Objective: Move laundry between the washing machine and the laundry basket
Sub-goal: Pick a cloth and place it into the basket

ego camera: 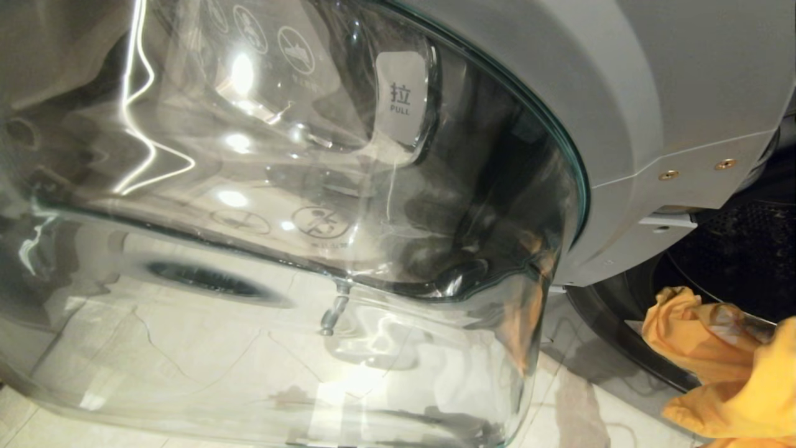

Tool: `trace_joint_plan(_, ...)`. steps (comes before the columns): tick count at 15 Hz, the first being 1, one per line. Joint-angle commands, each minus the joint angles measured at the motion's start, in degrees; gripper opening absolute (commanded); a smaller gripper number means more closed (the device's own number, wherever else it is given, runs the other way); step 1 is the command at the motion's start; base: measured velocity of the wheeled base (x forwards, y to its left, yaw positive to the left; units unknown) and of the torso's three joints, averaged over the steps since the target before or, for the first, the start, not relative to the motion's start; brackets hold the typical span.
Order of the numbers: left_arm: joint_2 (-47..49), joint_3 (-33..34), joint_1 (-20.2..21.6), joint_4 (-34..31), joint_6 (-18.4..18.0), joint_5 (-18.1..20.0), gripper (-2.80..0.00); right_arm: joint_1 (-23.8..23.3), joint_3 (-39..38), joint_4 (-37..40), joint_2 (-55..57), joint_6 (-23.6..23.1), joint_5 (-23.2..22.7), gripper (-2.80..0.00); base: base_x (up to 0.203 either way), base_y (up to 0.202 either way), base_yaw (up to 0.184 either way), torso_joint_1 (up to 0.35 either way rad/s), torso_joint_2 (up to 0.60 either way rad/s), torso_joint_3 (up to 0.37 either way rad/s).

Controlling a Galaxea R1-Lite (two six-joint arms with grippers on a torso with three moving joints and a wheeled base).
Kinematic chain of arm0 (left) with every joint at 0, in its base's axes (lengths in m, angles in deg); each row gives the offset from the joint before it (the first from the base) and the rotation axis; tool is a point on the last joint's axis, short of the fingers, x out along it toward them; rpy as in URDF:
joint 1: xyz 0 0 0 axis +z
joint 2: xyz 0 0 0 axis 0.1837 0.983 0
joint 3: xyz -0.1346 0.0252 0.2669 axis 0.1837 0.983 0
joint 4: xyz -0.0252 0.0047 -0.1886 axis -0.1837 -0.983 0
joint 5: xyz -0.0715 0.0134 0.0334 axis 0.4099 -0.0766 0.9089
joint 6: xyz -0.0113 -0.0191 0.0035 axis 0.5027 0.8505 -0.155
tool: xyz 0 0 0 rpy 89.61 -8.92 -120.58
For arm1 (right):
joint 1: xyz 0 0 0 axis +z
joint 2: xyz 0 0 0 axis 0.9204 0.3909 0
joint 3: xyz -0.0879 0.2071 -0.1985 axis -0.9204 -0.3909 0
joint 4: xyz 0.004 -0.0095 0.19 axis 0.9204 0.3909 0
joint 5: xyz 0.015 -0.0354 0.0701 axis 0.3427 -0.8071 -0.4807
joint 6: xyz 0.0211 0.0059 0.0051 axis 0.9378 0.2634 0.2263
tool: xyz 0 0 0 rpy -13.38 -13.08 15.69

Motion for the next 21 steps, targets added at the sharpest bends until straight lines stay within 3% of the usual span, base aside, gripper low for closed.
trace_joint_plan(1,0.0,2.3,0.0,0.1,0.0,0.0,-2.8,5.0,-1.7,0.0,0.3,-0.2,2.9,-2.8,0.0,0.0,0.0,0.0,0.0,0.0)
trace_joint_plan(3,0.0,2.3,-0.1,0.1,0.0,0.0,-2.8,10.2,-4.7,0.0,-1.5,-0.3,8.8,-2.8,0.0,0.0,0.0,0.0,0.0,0.0)
trace_joint_plan(5,0.0,2.3,0.0,0.1,0.0,0.0,-2.8,10.8,-6.9,-0.4,-2.3,0.0,10.4,-2.8,0.0,0.0,0.0,0.0,0.0,0.0)
trace_joint_plan(10,0.0,2.3,0.0,0.1,0.0,0.0,-2.8,9.8,-8.4,0.1,-1.6,0.1,9.5,-2.8,0.0,0.0,0.0,0.0,0.0,0.0)
trace_joint_plan(16,0.0,2.3,-0.1,0.1,0.0,0.0,-2.8,8.6,-8.4,8.0,-15.5,-0.2,6.4,-2.8,0.0,0.0,0.0,0.0,0.0,0.0)
trace_joint_plan(21,0.0,2.3,-0.1,0.1,0.0,0.0,-2.8,8.6,-8.4,8.6,-15.8,-0.4,6.6,-2.8,0.0,0.0,0.0,0.0,0.0,0.0)
